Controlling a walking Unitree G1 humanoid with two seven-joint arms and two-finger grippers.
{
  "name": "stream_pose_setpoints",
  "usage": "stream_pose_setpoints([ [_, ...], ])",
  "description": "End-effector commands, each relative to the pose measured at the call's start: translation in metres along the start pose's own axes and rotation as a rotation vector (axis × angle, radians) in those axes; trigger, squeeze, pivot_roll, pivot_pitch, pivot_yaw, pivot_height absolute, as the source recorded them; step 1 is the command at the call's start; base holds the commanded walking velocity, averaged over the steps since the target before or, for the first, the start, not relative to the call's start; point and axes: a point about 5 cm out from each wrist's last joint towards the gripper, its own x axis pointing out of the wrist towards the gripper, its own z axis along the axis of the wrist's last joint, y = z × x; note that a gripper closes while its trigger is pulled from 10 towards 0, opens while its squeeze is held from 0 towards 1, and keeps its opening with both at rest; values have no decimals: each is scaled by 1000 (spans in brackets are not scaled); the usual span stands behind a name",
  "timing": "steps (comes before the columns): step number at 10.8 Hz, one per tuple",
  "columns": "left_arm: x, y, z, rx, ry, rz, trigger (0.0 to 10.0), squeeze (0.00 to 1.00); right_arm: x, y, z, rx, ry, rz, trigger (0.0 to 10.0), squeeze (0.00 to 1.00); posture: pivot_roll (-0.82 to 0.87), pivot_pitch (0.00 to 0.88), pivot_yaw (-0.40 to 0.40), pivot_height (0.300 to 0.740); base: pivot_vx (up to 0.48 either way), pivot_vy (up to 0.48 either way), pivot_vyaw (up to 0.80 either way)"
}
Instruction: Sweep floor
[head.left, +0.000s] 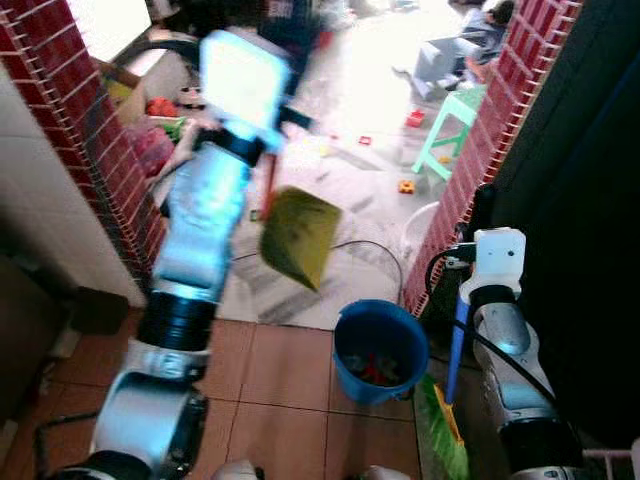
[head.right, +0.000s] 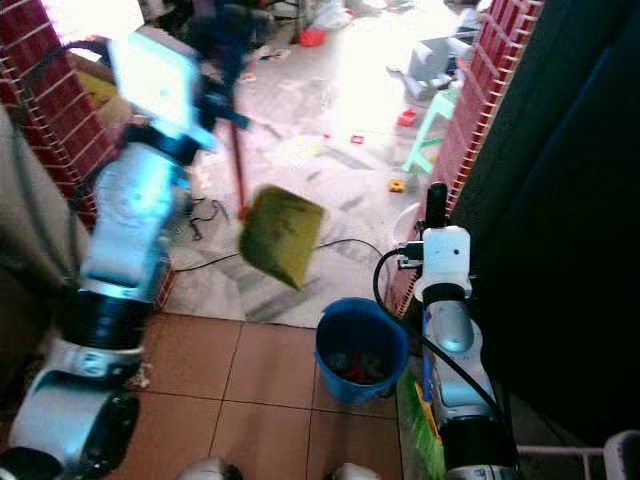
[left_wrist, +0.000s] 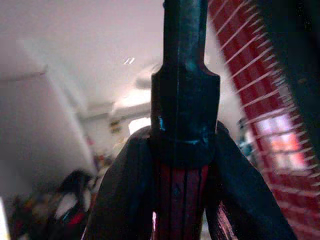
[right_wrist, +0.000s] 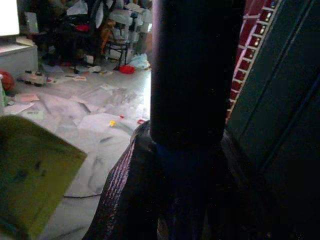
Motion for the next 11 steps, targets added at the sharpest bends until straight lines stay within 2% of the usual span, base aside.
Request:
stream_pose_setpoints([
  [1,-9,5,-9,-30,57,57,10000,0,4,1,7,0,-37,-6,10000,0,-56,0,-19,740,0,0,0],
  [2,-29,11,-28,-50,159,104,10000,0,4,0,8,-3,-37,-7,10000,0,-60,0,-20,740,0,0,0],
  [3,-40,13,-36,-74,202,131,10000,0,5,0,10,-9,-41,-8,10000,0,-68,0,-18,740,0,0,0],
  [4,-58,13,-46,-87,261,148,10000,0,5,0,13,-37,-54,10,10000,0,-76,0,-20,740,0,0,0],
  [6,-68,13,-50,-100,307,165,10000,0,-1,0,5,-41,-31,9,10000,0,-68,0,-13,740,-135,0,0],
  [8,-73,9,-54,-120,331,163,10000,0,-3,3,3,-35,-25,10,10000,0,-64,0,-9,740,-326,0,0],
  [11,-77,2,-61,-157,359,174,10000,0,-1,-2,-2,-32,-10,7,10000,0,-72,0,-19,740,-328,0,0],
])
